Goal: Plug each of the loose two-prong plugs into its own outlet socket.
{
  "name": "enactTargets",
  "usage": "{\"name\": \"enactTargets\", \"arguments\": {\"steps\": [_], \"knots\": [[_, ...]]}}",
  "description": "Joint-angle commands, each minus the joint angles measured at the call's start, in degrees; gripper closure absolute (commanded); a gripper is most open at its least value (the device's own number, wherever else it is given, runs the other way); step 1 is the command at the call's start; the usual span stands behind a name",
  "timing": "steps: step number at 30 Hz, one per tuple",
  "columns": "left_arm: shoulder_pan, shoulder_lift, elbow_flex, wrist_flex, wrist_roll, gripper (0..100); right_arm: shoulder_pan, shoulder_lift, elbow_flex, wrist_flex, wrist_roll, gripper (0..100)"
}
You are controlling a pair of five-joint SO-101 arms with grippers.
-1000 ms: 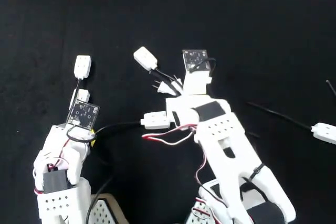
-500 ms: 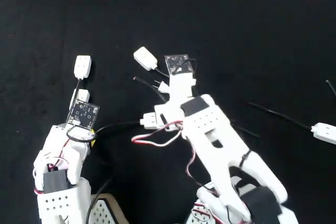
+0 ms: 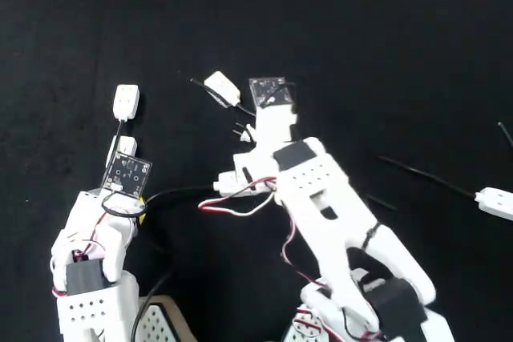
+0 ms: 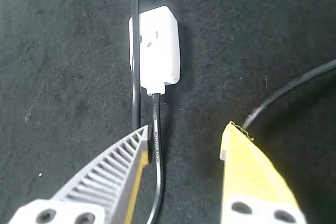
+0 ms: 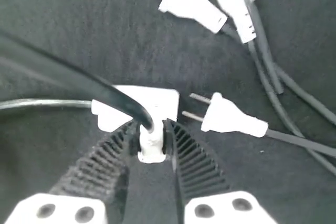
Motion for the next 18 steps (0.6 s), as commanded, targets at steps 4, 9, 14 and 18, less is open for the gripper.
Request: {"name": "enactTargets", "arguments": {"steps": [4,9,14,18], "knots": [[-0.66,-0.62,1.1,0.18,-0.53,77,1.76,-4.97,2.95,-5.19,-0.35,98.6],[-0.66,-0.62,1.1,0.18,-0.53,77,1.85,-5.76,8.66,-12.57,-0.53,98.6],[-0.66,-0.62,1.1,0.18,-0.53,77,1.85,-7.43,14.46,-17.76,-0.62,98.6],[-0.66,-0.62,1.1,0.18,-0.53,77,1.85,-9.36,16.48,-19.69,-0.62,98.6]]}}
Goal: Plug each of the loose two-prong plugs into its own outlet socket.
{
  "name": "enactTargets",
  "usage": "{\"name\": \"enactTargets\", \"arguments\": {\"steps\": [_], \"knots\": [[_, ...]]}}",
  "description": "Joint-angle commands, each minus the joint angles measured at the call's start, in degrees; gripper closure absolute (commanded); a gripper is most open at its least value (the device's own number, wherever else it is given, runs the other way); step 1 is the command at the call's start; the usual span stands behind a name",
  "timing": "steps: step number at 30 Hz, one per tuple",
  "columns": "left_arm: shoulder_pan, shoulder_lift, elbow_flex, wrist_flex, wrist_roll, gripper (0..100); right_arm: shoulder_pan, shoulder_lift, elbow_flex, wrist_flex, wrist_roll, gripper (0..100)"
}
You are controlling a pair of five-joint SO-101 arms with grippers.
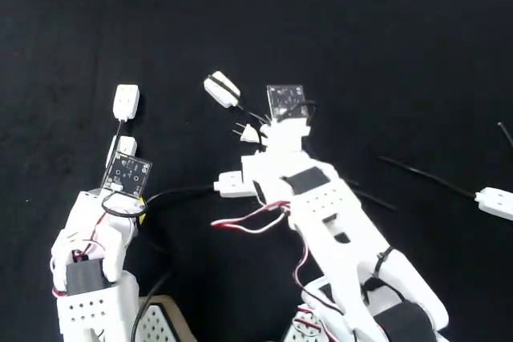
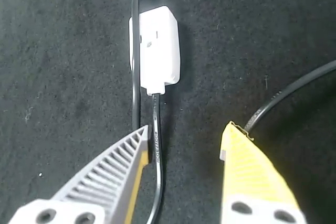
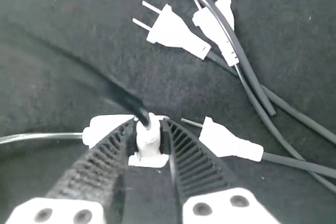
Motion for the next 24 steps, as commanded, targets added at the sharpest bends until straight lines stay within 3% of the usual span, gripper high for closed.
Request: {"name": "enactTargets", "arguments": {"steps": [1,8,24], "knots": [[-0.66,-0.62,1.1,0.18,-0.53,77,0.53,-1.98,0.48,-1.32,-0.44,98.6],[-0.66,-0.62,1.1,0.18,-0.53,77,0.26,-2.15,2.42,-2.55,-0.44,98.6],[-0.66,-0.62,1.1,0.18,-0.53,77,-8.79,-2.15,9.63,-5.71,4.57,98.6]]}}
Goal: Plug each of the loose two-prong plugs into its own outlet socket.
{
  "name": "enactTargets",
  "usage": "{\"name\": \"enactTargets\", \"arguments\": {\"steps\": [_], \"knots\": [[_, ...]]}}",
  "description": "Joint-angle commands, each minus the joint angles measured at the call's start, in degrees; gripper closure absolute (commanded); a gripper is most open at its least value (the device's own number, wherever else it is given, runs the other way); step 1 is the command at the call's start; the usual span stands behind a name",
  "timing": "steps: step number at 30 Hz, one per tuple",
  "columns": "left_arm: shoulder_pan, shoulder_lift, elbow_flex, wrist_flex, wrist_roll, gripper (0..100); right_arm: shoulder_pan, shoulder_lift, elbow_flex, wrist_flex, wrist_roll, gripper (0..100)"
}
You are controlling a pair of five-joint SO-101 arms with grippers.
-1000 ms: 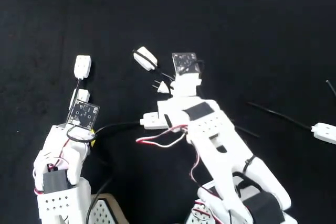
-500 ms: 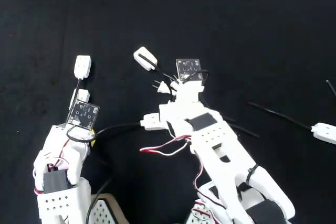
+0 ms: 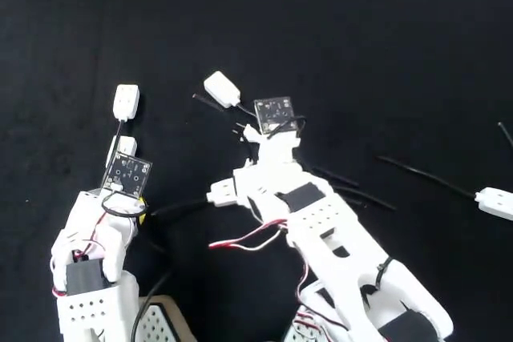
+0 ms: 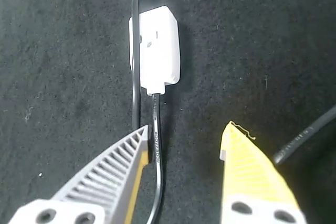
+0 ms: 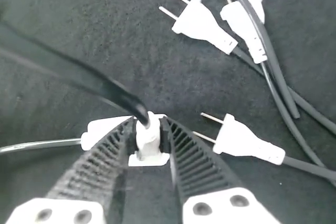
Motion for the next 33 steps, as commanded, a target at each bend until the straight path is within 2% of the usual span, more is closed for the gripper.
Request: {"name": "enactTargets", "arguments": {"steps": [1,15,21,29,33], "knots": [[-0.66,-0.62,1.1,0.18,-0.53,77,-4.13,0.48,4.7,-2.37,1.93,98.6],[-0.66,-0.62,1.1,0.18,-0.53,77,-9.85,0.13,7.96,-2.64,3.43,98.6],[-0.57,-0.62,1.1,0.18,-0.53,77,-10.11,0.04,7.69,2.9,3.96,98.6],[-0.31,-0.62,1.1,0.18,-0.53,77,-13.98,0.04,7.69,7.21,6.77,98.6],[-0.31,-0.62,1.1,0.18,-0.53,77,-14.15,0.13,7.43,10.55,11.25,98.5]]}}
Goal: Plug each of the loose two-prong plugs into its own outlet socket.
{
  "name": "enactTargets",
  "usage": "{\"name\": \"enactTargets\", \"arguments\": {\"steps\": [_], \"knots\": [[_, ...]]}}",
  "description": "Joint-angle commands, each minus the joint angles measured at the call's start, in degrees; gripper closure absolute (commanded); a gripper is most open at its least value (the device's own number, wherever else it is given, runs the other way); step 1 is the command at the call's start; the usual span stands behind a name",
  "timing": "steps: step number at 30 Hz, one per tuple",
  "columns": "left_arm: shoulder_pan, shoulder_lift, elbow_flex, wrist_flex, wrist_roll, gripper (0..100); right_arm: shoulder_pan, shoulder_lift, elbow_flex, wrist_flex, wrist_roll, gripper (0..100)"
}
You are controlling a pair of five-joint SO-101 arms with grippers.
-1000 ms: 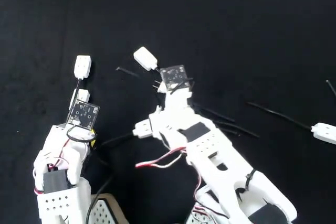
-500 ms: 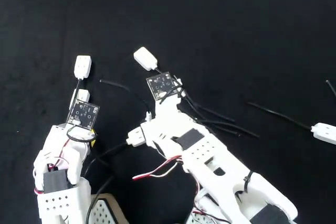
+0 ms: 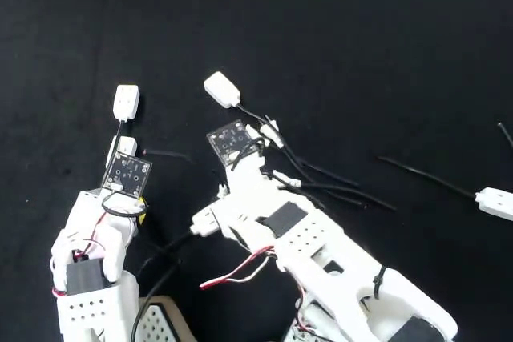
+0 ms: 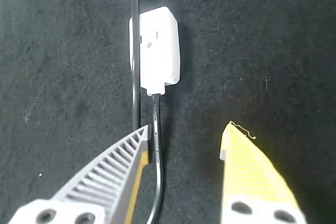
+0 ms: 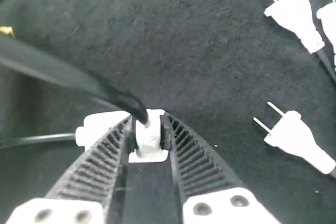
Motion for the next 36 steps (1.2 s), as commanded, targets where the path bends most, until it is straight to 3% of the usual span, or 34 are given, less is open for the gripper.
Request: {"name": "enactTargets", "arguments": {"steps": [1,9,24,28,33,36], "knots": [[-0.31,-0.62,1.1,0.18,-0.53,77,-3.16,1.19,4.53,6.68,2.9,98.5],[-0.22,-0.62,1.1,0.18,-0.53,77,-3.25,1.1,3.38,12.84,3.34,98.5],[-0.22,-0.62,1.1,0.18,-0.53,77,-5.63,1.1,5.49,7.03,6.07,98.6],[-0.31,-0.62,1.1,0.18,-0.53,77,1.49,1.1,2.68,9.49,6.33,98.6],[-0.48,-0.62,1.1,0.18,-0.53,77,13.89,1.1,-5.14,23.03,6.59,98.6],[-0.57,-0.62,1.1,0.18,-0.53,77,20.84,1.1,-6.29,26.11,8.7,98.6]]}}
